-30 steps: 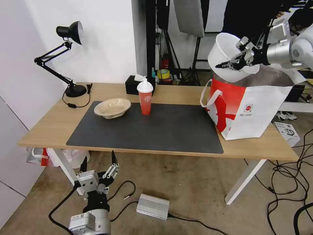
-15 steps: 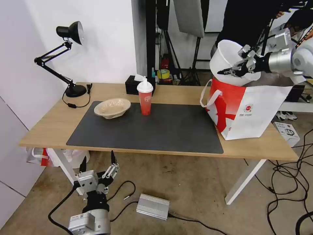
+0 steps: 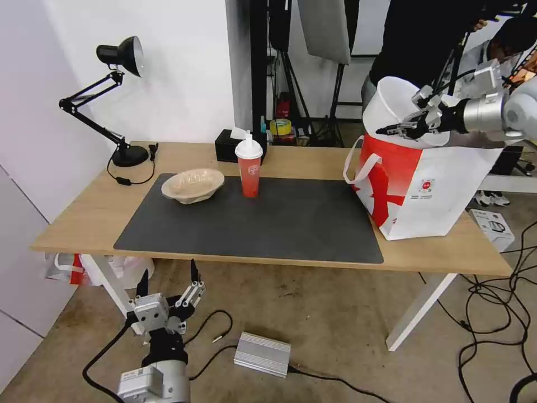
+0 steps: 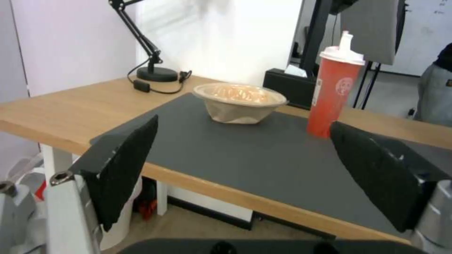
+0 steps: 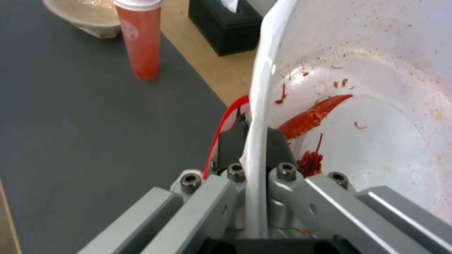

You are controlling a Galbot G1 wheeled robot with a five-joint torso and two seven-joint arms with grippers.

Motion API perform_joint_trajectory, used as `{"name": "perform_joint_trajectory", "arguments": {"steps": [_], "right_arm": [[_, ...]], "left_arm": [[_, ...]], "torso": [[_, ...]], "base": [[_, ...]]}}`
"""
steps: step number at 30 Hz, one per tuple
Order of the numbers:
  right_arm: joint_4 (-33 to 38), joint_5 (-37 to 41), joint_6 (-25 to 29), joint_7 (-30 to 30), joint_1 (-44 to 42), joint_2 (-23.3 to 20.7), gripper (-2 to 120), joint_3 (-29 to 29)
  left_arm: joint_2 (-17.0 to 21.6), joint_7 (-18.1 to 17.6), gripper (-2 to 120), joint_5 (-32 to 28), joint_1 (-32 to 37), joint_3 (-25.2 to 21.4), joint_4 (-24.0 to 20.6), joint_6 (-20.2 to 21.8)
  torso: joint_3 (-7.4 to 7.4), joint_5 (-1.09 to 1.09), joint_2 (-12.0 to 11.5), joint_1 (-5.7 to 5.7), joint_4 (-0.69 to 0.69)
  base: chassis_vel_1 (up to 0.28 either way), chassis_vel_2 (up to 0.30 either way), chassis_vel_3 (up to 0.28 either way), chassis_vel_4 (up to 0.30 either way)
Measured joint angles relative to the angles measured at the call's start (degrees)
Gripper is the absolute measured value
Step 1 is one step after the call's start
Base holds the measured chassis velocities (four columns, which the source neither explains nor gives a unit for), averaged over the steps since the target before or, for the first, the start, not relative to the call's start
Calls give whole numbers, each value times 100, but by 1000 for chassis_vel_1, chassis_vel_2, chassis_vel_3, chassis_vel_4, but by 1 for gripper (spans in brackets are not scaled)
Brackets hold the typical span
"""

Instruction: Pick up the trash from the table and place it into the takeout bag.

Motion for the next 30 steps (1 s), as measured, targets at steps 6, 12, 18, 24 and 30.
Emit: {"name": "perform_joint_trajectory", "arguments": {"steps": [6, 12, 18, 24, 30], "right_arm": [[84, -15, 1, 7, -146, -66, 0, 95], [90, -56, 44, 12, -227, -90, 0, 142], [90, -62, 85, 9, -361, -105, 0, 246], [98, -63, 90, -7, -456, -136, 0, 315], [118, -55, 103, -14, -485, -177, 0, 342]], "left_arm": [[-1, 0, 96, -7, 2, 12, -3, 0], [0, -3, 96, -30, 12, 16, -4, 0], [-16, -5, 96, -27, 19, 32, -3, 0], [-16, -5, 96, -25, 16, 36, 7, 0], [-12, -5, 96, -24, 11, 36, 6, 0]], "torso": [[0, 0, 0, 0, 0], [0, 0, 0, 0, 0], [0, 0, 0, 0, 0], [0, 0, 0, 0, 0], [0, 0, 0, 0, 0]], "base": [[0, 0, 0, 0], [0, 0, 0, 0], [0, 0, 0, 0], [0, 0, 0, 0], [0, 0, 0, 0]]}}
